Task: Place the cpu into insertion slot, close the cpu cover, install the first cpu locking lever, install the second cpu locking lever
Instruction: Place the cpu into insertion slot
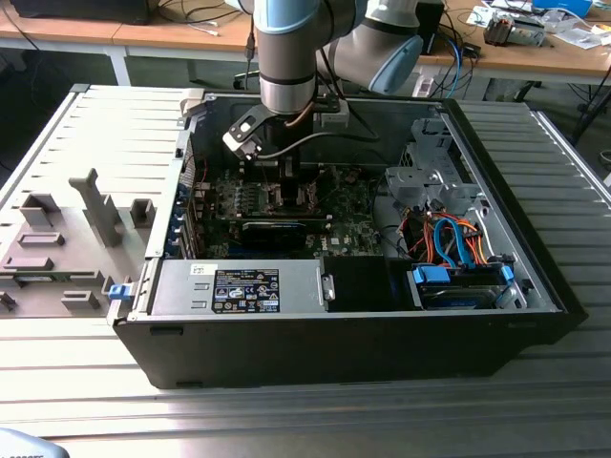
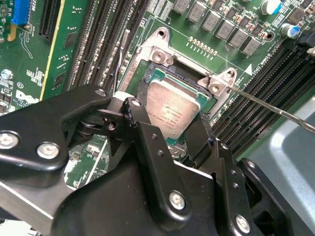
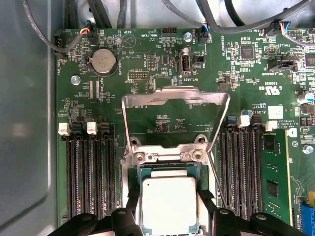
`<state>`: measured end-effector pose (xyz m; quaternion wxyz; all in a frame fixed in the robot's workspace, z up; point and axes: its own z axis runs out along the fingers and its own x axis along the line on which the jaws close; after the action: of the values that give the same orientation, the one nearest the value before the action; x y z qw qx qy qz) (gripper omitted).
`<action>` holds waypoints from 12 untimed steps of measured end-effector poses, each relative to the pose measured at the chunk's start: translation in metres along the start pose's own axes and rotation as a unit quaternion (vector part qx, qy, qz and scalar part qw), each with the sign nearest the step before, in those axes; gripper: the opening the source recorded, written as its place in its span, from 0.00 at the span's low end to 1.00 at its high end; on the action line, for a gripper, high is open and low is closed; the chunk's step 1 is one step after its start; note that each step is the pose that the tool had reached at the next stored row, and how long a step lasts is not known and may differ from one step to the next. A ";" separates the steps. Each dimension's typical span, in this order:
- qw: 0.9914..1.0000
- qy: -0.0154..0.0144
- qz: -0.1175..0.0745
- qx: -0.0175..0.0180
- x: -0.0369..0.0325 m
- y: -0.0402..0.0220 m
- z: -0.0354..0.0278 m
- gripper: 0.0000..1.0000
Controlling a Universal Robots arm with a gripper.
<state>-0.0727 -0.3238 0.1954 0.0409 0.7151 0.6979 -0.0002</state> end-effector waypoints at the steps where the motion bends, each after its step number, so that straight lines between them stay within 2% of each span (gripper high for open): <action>1: 1.000 0.000 0.000 0.000 0.0000 0.0000 0.0007 0.55; 12: 1.000 0.000 0.000 0.000 0.0001 -0.0001 0.0016 0.55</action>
<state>-0.0726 -0.3238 0.1938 0.0409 0.7151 0.6979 -0.0002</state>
